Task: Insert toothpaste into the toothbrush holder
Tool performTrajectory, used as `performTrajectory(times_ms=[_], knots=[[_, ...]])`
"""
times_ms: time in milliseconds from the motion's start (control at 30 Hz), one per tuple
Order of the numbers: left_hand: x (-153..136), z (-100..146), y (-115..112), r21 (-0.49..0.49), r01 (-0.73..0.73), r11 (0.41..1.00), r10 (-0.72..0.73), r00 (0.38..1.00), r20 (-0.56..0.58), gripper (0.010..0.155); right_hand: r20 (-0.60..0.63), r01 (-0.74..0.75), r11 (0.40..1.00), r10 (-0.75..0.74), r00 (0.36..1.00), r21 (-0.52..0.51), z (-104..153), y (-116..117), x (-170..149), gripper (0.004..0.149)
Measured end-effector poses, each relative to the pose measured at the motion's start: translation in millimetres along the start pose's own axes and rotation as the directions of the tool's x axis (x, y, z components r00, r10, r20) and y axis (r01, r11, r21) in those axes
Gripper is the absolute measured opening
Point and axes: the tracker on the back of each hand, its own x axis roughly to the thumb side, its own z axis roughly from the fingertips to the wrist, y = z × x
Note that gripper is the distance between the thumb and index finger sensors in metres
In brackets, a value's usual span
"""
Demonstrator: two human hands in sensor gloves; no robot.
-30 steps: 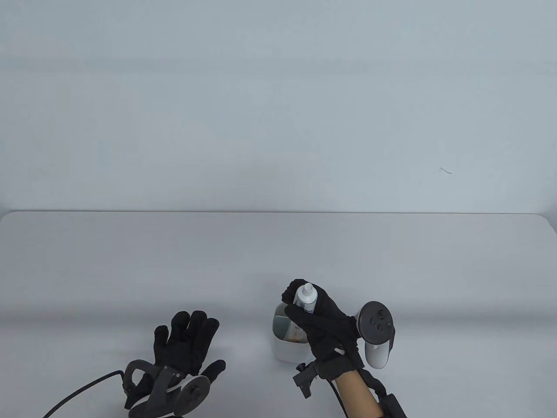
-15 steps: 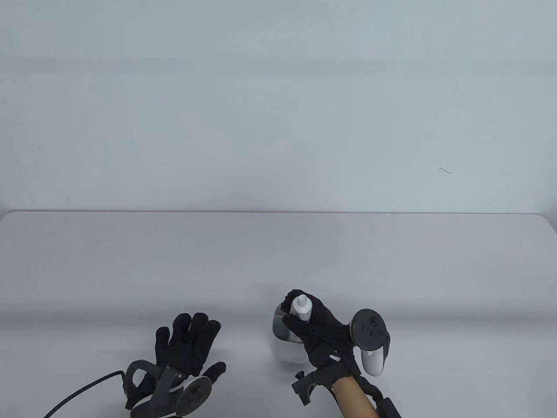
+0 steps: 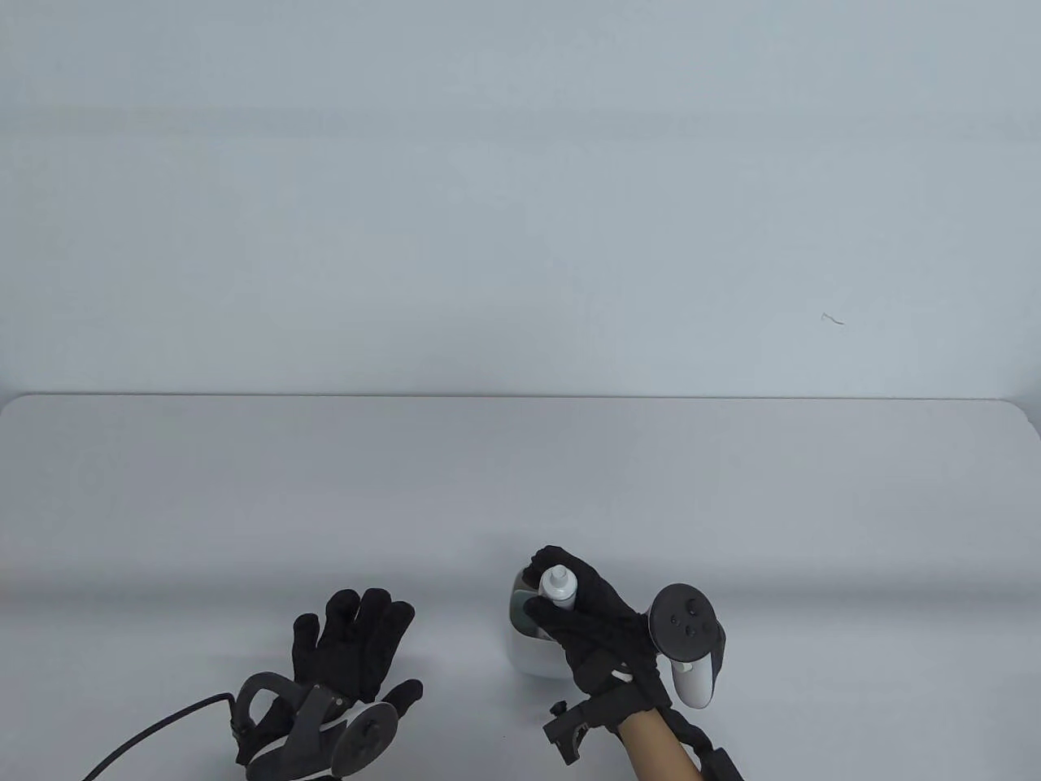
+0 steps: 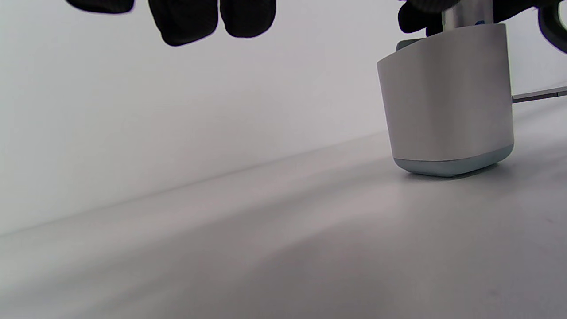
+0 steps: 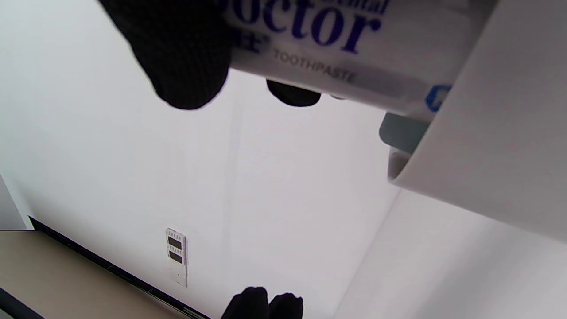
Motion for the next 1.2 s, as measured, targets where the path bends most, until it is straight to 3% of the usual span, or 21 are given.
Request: performTrajectory(times_ms=[800,1200], knots=[[0,-2,-4,-0.045,0.004,0.999,-0.004,1.000,0.002,0.081,0.027,-0.078,0.996,0.077,0.997,0.035,3,5,1,0.068],[0,-2,-4,-0.051,0.007,0.999,-0.007,1.000,0.004,0.081,0.030,-0.321,0.947,0.322,0.946,-0.030,7,5,15,0.069]])
